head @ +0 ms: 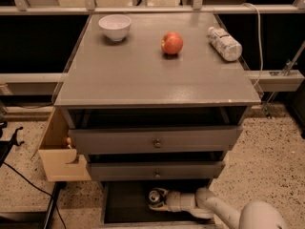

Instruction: Place green can into bottom drawer

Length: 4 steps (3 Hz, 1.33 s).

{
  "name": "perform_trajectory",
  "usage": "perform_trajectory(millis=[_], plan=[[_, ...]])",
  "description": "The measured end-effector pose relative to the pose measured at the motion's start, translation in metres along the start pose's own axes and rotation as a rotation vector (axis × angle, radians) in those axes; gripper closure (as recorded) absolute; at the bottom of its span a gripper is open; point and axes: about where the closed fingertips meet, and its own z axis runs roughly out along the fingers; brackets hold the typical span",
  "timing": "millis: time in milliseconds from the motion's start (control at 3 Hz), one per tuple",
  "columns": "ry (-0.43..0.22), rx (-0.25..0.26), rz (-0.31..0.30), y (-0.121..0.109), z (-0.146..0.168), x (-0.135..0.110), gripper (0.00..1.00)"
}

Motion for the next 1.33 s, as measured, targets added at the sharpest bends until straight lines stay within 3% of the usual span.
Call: perform_trajectory(millis=[333,1333], plan=[[-0.024,-0.002,-0.021,-0.001,0.001,0.000,1.00],[0.013,-0.035,0.003,-0.011,0.014,0.007,1.00]])
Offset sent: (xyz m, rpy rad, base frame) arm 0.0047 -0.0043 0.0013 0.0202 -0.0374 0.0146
